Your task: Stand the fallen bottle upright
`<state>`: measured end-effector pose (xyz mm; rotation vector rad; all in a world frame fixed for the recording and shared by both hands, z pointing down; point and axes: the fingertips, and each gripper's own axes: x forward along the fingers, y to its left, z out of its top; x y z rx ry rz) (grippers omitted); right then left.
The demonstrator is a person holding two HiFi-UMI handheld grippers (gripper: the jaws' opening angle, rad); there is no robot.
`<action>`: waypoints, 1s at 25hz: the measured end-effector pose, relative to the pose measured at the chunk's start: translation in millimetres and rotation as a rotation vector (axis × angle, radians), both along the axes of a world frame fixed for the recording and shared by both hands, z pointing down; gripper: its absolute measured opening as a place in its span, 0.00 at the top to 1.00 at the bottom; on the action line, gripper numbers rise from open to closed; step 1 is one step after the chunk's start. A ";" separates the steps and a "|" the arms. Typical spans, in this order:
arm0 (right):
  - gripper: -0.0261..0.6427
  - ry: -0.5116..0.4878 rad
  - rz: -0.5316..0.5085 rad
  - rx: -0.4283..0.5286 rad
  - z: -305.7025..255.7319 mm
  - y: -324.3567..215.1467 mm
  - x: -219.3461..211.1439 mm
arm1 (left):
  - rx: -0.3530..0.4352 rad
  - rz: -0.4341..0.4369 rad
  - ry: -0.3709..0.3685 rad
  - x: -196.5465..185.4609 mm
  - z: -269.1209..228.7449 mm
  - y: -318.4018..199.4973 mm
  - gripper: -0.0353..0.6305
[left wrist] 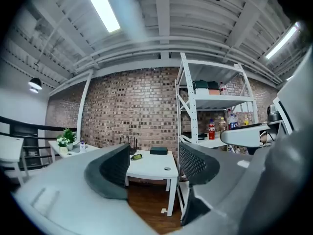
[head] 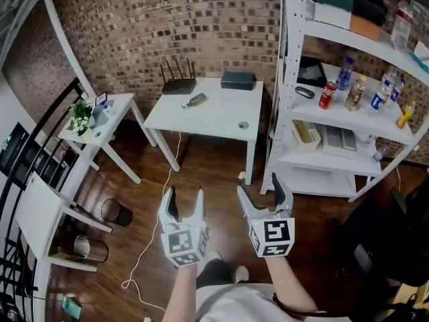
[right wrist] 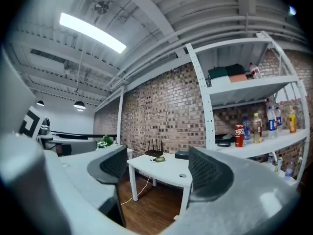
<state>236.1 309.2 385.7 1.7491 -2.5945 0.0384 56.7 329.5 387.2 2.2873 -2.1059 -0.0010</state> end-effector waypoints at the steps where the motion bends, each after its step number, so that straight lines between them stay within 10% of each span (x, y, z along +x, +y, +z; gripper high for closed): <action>1: 0.40 0.000 -0.004 -0.003 2.1 -8.8 0.8 | -0.005 -0.002 -0.002 -0.3 2.6 -9.6 0.47; 25: 0.42 0.103 -0.068 -0.026 -3.6 -319.4 -141.9 | 0.041 0.029 -0.008 -118.7 -18.3 -321.7 0.48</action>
